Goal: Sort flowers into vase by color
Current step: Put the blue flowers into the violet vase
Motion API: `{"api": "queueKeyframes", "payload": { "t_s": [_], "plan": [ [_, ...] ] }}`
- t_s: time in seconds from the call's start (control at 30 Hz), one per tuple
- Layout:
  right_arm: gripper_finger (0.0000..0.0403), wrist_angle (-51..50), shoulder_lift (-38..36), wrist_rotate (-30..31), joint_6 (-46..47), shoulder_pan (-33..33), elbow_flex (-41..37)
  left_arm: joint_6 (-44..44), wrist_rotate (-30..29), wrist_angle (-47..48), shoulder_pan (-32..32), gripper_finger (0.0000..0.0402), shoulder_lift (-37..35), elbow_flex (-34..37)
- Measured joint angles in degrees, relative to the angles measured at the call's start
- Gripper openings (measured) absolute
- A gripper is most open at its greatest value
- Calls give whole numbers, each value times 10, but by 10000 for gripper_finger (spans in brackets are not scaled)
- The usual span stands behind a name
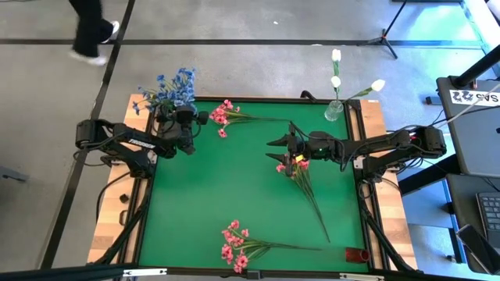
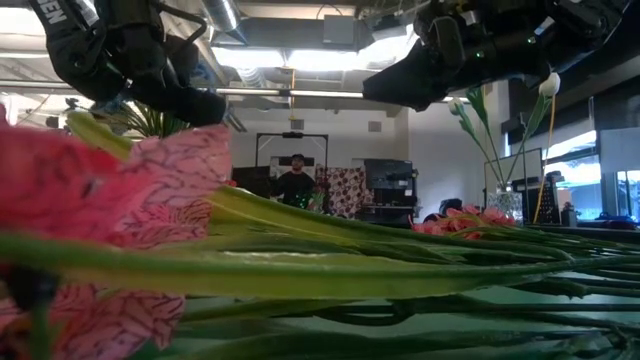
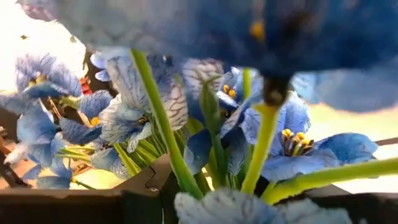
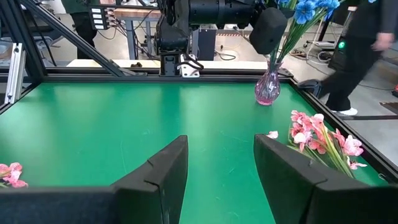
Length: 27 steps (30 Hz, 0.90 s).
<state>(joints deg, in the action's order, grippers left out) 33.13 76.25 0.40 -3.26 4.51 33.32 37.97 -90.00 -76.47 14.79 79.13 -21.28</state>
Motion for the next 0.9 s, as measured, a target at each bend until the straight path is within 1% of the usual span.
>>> {"api": "queueKeyframes", "payload": {
  "t_s": [0.2,0.4,0.5,0.7,0.8,0.9],
  "plan": [
    [182,-5,0,0,0,0,0,-93,41,3,-11,155,0,38],
    [182,-17,0,0,0,0,0,-120,95,3,-32,155,0,69],
    [182,-17,0,2,-1,0,0,-121,107,1,-33,155,0,81],
    [182,-17,0,5,-1,0,0,-121,101,-7,-33,155,0,92],
    [182,-16,0,5,0,0,0,-113,86,-7,-33,155,0,92],
    [182,-16,0,5,0,0,0,-88,54,-7,-32,155,0,92]
  ]
}}
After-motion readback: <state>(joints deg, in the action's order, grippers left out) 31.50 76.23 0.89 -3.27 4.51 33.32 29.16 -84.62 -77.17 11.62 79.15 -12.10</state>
